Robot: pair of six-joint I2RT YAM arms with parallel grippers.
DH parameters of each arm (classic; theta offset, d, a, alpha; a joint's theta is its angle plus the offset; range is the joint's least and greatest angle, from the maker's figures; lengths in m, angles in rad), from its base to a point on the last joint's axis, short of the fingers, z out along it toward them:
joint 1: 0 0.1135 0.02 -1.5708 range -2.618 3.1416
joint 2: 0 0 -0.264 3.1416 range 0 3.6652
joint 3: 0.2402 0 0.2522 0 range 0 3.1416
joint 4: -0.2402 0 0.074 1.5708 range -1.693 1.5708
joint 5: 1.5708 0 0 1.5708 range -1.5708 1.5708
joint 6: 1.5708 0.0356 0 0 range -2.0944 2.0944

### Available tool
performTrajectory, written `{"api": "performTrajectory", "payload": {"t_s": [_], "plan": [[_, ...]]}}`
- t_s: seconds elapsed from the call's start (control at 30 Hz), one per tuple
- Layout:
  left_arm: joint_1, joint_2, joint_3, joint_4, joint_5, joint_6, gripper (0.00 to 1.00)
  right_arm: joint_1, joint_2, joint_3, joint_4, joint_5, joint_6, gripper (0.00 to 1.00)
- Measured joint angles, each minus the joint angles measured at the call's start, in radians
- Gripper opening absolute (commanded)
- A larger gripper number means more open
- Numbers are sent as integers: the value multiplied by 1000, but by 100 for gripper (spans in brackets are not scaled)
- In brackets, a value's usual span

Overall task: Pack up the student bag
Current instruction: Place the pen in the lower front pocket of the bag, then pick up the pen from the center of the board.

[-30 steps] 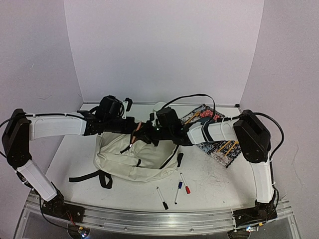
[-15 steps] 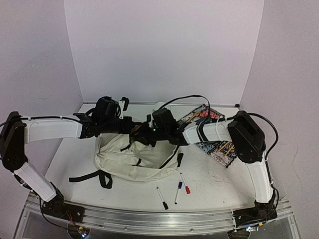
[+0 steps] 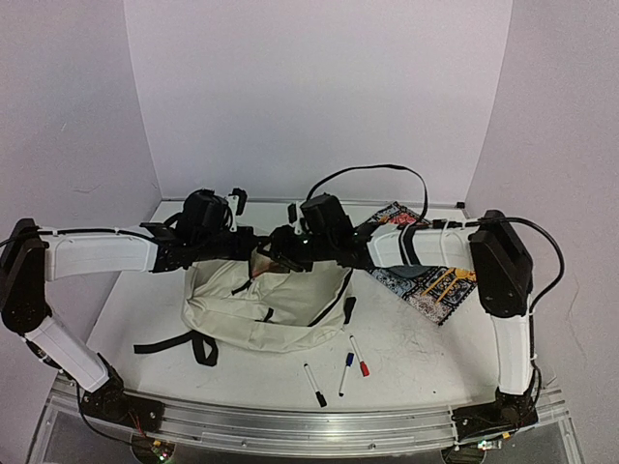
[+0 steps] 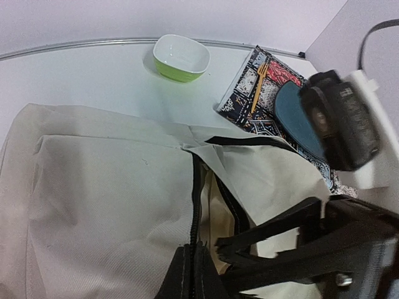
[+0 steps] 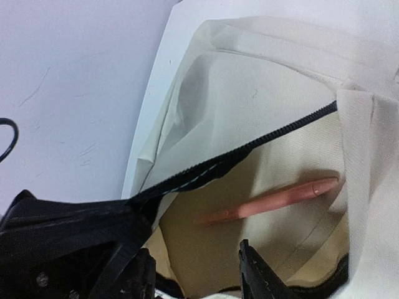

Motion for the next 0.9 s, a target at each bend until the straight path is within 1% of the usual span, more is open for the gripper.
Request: {"api": "performTrajectory", "payload": {"t_s": [0.2,0.27,0.37,0.5,0.7,0.9], "plan": [[0,0,0,4,-20,4,0,0,-134,-46,-68,30,-119,52],[0,0,0,4,-24,5,0,0,-186,-67,-108,47,-162,53],[-1,0,0,4,-31,5,0,0,-262,-98,-172,79,-223,57],[-1,0,0,5,-33,5,0,1,-375,-176,-267,132,-299,57],[-1,0,0,5,-38,5,0,10,-524,-323,-419,192,-346,57],[-1,0,0,5,-39,5,0,42,-611,-420,-552,236,-349,57]]}}
